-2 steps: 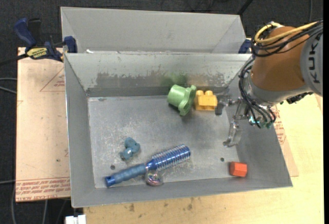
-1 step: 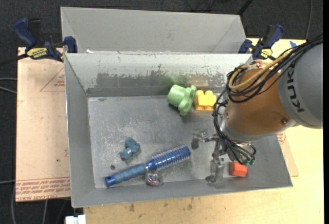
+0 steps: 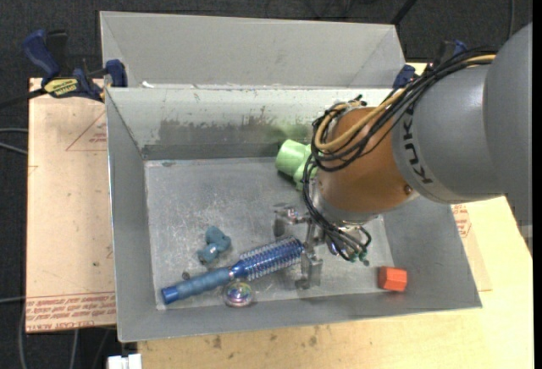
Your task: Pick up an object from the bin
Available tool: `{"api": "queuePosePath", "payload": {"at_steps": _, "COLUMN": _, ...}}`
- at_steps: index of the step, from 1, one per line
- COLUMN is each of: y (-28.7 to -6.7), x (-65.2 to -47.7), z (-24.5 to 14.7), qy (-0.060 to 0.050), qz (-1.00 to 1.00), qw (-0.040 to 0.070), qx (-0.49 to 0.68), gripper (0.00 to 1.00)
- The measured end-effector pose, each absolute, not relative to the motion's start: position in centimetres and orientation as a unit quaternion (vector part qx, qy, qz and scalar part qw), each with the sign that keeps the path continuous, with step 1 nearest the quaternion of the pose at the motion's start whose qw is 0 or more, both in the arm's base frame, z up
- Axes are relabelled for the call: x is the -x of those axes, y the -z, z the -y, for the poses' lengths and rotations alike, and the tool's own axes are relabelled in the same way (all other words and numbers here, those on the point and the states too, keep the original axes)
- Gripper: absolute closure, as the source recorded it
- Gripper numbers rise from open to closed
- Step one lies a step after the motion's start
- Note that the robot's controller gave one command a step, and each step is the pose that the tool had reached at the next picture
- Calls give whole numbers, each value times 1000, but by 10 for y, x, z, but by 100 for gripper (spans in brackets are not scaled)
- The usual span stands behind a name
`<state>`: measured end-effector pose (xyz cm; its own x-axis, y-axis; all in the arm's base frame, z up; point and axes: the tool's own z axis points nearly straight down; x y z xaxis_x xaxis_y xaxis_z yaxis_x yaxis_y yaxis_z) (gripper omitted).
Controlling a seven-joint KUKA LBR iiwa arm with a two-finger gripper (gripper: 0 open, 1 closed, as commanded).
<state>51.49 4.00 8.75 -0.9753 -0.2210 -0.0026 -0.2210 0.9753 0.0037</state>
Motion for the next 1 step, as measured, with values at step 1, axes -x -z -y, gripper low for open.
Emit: {"api": "queuePosePath", "payload": {"at_steps": 1, "y": -89, "x": -514, "z": -36, "qy": 0, "qz": -994, "qw": 0, "qx": 109, "gripper": 100}}
